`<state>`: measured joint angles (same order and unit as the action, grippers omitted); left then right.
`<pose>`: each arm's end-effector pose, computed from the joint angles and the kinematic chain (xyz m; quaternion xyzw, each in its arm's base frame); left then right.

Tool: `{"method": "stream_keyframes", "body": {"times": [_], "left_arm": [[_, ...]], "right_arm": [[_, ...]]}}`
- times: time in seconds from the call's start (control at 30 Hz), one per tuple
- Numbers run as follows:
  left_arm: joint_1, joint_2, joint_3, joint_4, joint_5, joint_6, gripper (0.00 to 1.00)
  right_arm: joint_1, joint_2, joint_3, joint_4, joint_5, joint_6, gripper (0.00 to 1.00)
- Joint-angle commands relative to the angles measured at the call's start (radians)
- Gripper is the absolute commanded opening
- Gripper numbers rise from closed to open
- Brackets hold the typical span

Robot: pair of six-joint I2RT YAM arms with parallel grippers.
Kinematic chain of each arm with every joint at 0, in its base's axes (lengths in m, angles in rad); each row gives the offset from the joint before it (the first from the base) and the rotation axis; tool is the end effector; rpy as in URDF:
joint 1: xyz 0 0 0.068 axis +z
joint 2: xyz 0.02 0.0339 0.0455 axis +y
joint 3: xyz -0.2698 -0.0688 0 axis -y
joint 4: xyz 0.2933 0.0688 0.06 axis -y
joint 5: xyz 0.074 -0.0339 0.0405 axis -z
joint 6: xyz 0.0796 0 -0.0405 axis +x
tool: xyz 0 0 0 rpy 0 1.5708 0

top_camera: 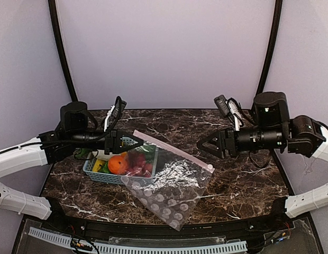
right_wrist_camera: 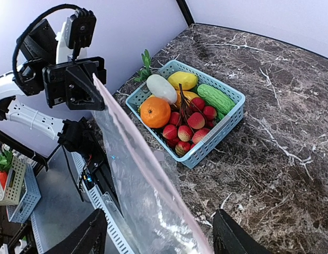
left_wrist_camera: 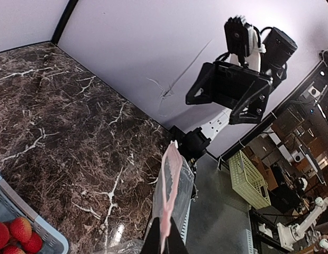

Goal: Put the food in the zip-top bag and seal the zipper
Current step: Unzip the zipper from the zipper food storage bag.

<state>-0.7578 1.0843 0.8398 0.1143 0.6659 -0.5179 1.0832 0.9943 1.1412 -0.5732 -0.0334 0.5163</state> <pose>0.2047 -0.2614 0.3215 0.2990 0.6794 -0.5686 0.3545 0.1354 0.2611 0.3785 -0.2438 0.8045 0.3981 0.3673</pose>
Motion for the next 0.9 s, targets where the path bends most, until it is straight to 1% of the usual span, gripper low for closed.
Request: {"method": "stream_keyframes", "body": {"times": [0.0, 0.07, 0.2, 0.37, 0.53, 0.63, 0.87], "left_arm": [[-0.031, 0.011, 0.025, -0.003, 0.123, 0.074, 0.01], [-0.040, 0.011, 0.025, 0.014, 0.144, 0.077, 0.01], [-0.047, 0.012, 0.024, 0.025, 0.165, 0.081, 0.01], [-0.049, 0.008, 0.020, 0.008, 0.164, 0.091, 0.01], [-0.049, 0.009, 0.016, -0.001, 0.153, 0.094, 0.01], [-0.049, 0.015, 0.015, 0.003, 0.147, 0.094, 0.01], [-0.049, 0.030, 0.021, 0.015, 0.151, 0.090, 0.01]], "right_arm": [[-0.016, 0.065, 0.046, -0.009, -0.016, -0.044, 0.67], [-0.035, 0.088, 0.049, -0.009, -0.047, -0.052, 0.67], [-0.080, 0.130, 0.053, -0.003, -0.156, -0.069, 0.66], [-0.086, 0.165, 0.056, 0.011, -0.307, -0.105, 0.64], [-0.086, 0.163, 0.032, 0.040, -0.412, -0.116, 0.61], [-0.085, 0.166, 0.020, 0.050, -0.433, -0.116, 0.59], [-0.086, 0.182, -0.002, 0.057, -0.417, -0.124, 0.52]]}}
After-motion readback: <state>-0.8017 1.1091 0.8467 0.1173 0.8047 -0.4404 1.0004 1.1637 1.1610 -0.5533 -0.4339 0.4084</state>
